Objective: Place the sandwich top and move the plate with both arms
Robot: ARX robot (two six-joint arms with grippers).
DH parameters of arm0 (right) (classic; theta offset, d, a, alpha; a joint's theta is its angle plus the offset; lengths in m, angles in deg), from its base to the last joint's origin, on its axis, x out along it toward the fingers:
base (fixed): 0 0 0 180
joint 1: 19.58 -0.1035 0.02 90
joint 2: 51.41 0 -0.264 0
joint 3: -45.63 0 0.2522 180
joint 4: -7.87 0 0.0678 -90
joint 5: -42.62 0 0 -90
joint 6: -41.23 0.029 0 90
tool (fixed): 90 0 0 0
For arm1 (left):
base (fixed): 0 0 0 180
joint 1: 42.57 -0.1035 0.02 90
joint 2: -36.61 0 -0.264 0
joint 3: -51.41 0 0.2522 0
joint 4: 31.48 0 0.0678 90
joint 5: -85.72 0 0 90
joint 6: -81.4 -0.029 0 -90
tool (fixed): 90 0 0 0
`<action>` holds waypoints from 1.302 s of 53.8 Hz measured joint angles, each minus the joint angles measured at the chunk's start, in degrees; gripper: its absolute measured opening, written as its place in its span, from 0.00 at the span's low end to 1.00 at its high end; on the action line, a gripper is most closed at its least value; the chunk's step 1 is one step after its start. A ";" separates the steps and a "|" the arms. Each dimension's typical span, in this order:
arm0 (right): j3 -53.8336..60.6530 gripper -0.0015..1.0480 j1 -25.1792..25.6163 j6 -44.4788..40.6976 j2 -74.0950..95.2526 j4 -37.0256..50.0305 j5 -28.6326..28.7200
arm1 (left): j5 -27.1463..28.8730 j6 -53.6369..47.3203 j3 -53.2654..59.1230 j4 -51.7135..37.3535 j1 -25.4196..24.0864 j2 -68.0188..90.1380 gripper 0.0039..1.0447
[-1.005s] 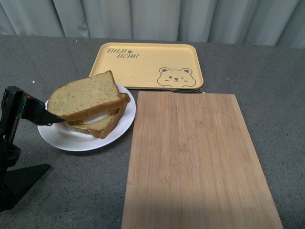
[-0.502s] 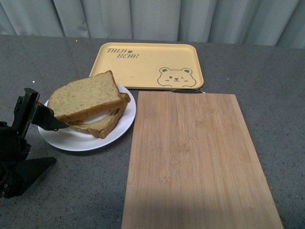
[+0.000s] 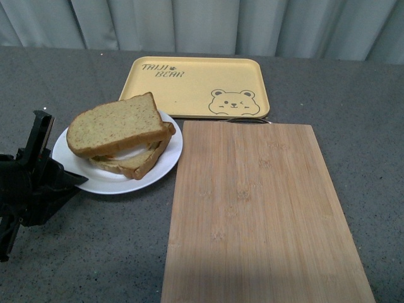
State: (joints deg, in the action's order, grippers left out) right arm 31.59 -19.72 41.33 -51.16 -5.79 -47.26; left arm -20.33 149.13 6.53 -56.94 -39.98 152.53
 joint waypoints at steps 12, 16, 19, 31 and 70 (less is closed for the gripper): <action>0.00 0.91 0.00 0.00 0.00 0.00 0.00 | -2.80 4.37 1.38 -4.33 -0.02 -2.40 0.03; 0.00 0.91 0.00 0.02 0.00 0.00 0.00 | -4.09 6.95 1.49 -6.19 0.50 -4.13 0.03; 0.00 0.91 0.00 0.00 0.00 0.00 0.00 | -4.20 8.22 1.33 -6.95 1.14 -5.16 0.03; 0.00 0.91 0.00 0.02 0.00 0.00 0.00 | -4.61 12.59 -3.52 -7.61 4.55 -5.46 0.03; 0.00 0.91 0.00 0.00 0.00 0.00 0.00 | -0.63 15.28 -52.54 12.59 11.45 22.16 0.03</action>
State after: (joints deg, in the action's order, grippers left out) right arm 31.59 -19.72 41.33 -51.16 -5.79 -47.26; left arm -20.97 164.40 -46.01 -44.35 -28.53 174.69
